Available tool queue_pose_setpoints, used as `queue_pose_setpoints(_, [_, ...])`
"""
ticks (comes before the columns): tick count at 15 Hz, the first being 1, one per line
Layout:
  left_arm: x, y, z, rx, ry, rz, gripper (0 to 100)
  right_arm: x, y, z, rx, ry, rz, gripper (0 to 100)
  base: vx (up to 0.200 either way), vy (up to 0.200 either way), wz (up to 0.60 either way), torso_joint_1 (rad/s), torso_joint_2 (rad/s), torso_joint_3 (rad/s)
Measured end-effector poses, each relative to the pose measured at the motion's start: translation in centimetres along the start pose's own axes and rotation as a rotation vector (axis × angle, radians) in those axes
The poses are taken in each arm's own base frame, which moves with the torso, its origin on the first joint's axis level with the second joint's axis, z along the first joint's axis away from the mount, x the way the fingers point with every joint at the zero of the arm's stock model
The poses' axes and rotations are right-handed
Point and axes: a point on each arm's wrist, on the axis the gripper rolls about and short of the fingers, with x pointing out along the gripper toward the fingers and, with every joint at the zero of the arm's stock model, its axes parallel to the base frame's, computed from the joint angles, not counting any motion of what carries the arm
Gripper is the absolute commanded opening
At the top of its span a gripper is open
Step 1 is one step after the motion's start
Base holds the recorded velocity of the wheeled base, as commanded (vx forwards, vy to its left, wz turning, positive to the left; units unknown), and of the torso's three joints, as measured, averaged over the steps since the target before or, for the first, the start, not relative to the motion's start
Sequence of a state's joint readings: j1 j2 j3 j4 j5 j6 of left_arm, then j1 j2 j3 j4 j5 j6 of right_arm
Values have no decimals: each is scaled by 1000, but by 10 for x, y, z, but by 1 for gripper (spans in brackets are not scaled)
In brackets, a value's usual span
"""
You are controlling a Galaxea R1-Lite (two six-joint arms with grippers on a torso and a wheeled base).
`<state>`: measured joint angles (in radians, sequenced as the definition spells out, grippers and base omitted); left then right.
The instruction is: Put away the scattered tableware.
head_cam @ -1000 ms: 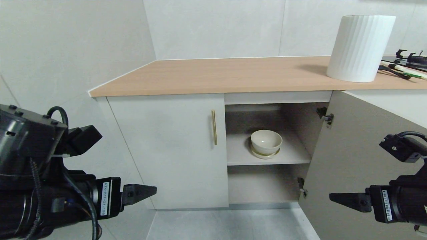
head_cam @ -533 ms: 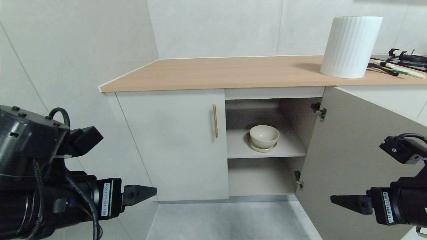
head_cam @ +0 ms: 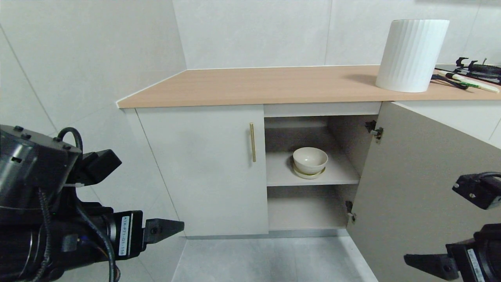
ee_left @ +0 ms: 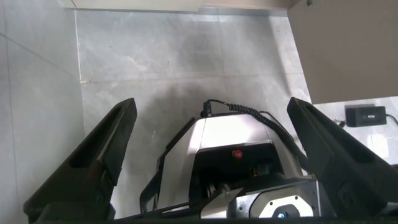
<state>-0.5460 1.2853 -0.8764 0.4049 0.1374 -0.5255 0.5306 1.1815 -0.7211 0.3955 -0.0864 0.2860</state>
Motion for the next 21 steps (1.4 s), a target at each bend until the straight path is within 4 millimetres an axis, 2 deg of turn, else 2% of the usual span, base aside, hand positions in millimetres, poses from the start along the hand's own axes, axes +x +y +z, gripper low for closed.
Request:
queue_pose_setpoints(7, [0, 0, 0, 1, 0, 1, 100, -35, -11, -25, -149, 135, -30, 100, 0, -200, 0, 4, 2, 3])
queue_pose_setpoints(12, [0, 0, 0, 0, 0, 1, 100, -43, -14, -32, -174, 167, -42, 100, 0, -200, 0, 3, 1, 2])
queue_pose_setpoints(17, [0, 0, 0, 0, 1, 0, 100, -42, -19, -31, -148, 174, -147, 100, 0, 0, 0, 0, 0, 0])
queue_pose_setpoints(21, [1, 0, 0, 1, 1, 0, 100, -43, -29, -22, -76, 163, -222, 100, 0, 0, 0, 0, 0, 0])
